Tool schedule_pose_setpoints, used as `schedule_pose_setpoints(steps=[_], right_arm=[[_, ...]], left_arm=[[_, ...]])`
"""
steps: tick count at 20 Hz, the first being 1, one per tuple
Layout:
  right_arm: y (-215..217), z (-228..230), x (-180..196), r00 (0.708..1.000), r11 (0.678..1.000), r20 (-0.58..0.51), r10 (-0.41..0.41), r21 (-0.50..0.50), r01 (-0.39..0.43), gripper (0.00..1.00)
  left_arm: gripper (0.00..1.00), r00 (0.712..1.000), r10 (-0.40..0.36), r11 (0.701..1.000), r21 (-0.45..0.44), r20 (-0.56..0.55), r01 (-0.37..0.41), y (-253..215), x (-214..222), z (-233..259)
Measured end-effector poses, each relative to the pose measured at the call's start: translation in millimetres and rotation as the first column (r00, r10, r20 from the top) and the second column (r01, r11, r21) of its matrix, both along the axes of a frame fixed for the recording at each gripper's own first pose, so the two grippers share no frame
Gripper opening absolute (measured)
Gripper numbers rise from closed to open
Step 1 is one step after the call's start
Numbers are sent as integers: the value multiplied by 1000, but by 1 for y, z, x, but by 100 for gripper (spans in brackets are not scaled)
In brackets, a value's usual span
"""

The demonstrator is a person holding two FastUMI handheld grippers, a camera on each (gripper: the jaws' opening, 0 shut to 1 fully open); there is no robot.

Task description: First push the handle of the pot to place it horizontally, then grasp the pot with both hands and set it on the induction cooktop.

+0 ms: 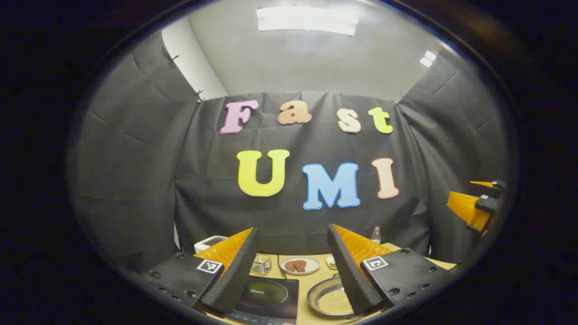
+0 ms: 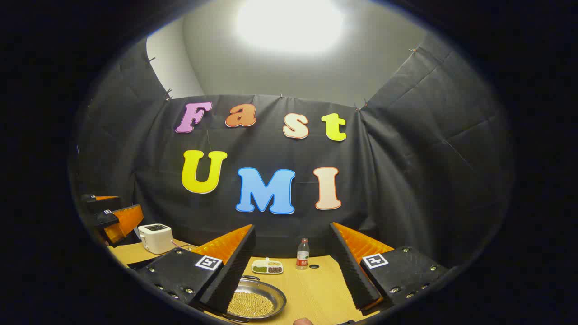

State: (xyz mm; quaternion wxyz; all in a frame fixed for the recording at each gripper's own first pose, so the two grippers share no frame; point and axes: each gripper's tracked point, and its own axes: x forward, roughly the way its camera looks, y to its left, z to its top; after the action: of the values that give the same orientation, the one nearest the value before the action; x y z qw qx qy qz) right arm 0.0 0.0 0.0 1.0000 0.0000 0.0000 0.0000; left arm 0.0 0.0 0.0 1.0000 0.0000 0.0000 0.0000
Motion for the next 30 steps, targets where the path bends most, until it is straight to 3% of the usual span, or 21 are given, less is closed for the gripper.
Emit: schedule_pose_setpoints(steps=[2, 22, 23, 24, 29, 30], right_arm=[[1, 1, 0, 1000, 1000, 3, 12, 5, -12, 97], [18, -19, 10, 996, 999, -69, 47, 11, -47, 97], [18, -21, 12, 997, 999, -72, 41, 14, -40, 94], [19, -23, 12, 996, 999, -79, 46, 20, -45, 78], [31, -40, 19, 989, 997, -137, 63, 40, -58, 74], [31, -37, 19, 988, 997, -141, 66, 37, -61, 36]], left_arm=[[100, 1000, 1, 1000, 3, -9, -1, 0, 1, -1], [97, 1000, -15, 1000, -3, -13, 14, 2, 8, -2], [97, 1000, -13, 1000, -1, -18, 13, 3, 8, -3], [97, 1000, -10, 1000, 2, -22, 10, 5, 9, -4], [97, 1000, 1, 1000, 12, -14, 0, 16, 16, -2], [97, 1000, 5, 1000, 13, -11, -5, 19, 16, 0]])
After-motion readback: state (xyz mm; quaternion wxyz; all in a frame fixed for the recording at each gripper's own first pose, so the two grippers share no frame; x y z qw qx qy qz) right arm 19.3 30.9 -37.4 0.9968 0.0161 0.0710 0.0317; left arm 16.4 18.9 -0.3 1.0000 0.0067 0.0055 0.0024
